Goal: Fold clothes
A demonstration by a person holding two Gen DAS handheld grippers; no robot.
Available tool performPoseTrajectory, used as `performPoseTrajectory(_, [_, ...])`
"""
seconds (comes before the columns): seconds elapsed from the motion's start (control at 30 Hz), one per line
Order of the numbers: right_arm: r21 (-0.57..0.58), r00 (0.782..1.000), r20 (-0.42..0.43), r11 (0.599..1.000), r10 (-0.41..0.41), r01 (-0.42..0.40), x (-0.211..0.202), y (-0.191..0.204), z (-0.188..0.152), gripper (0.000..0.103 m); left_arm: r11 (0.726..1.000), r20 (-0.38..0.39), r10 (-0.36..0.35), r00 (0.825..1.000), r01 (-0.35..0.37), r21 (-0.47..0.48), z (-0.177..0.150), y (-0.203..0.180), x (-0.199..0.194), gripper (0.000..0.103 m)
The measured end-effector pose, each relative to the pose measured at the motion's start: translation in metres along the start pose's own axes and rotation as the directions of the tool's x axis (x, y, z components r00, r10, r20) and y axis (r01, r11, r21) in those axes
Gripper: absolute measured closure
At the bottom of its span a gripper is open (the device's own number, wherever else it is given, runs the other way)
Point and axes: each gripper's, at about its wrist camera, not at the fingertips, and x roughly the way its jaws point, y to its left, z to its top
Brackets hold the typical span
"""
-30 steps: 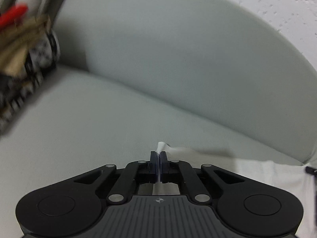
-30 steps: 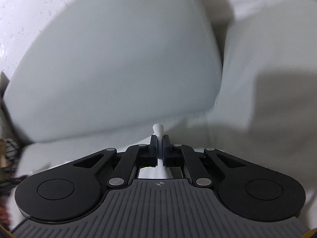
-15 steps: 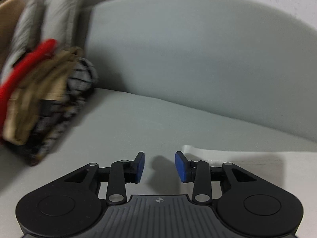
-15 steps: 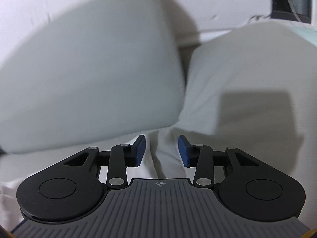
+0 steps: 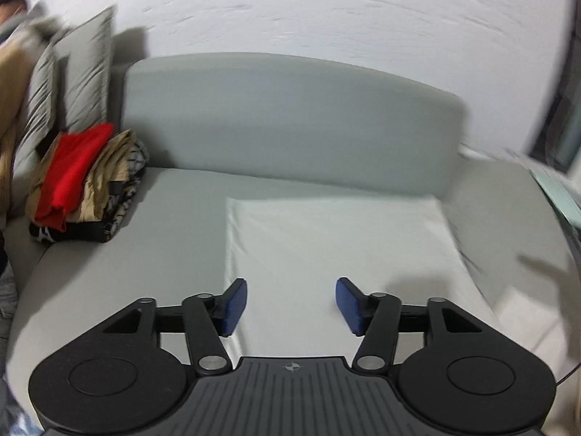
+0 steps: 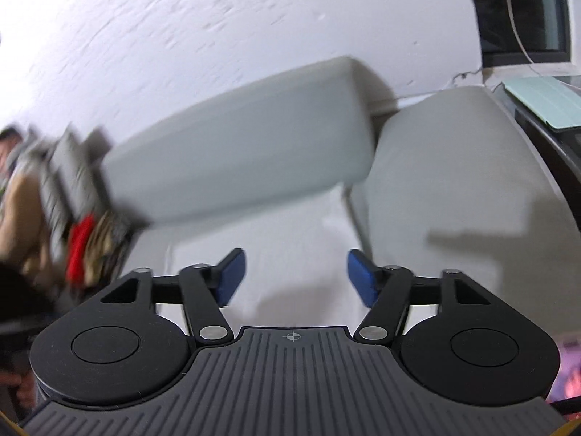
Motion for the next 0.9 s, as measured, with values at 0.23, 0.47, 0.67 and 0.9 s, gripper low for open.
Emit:
performPoseTrajectory(0.23, [-0.045,0.941,-0.331,0.998,-0.065,0.053,0.015,0.008,-0.115,0.048,1.000,-0.179,-0.018,0.984,0.017,-0.008,-0.108,-0.047,0.004,0.043])
performPoseTrajectory(0.47, [-0.131,0.891,-0.427,0.986,-0.153,0.106,0.043,0.012,-0.158,0.065,0.998,-0.263,-0.045,0.964,0.035,-0.042,-0.151,-0.068,0.030,0.081])
performPoseTrajectory(0.67, [-0.158,0.915,-0.376,0.983,-0.145,0.090,0.048,0.020,-0.147,0.054,0.999,-0.248,-0.016,0.969,0.005,-0.044,-0.143,-0.071,0.045,0.064])
performPoseTrajectory(0.9, [-0.154,0.902,-0.403,0.983,-0.156,0.101,0.077,0.015,-0.155,0.056,1.000,-0.257,-0.017,0.966,0.013,-0.018,-0.155,-0.079,0.060,0.064])
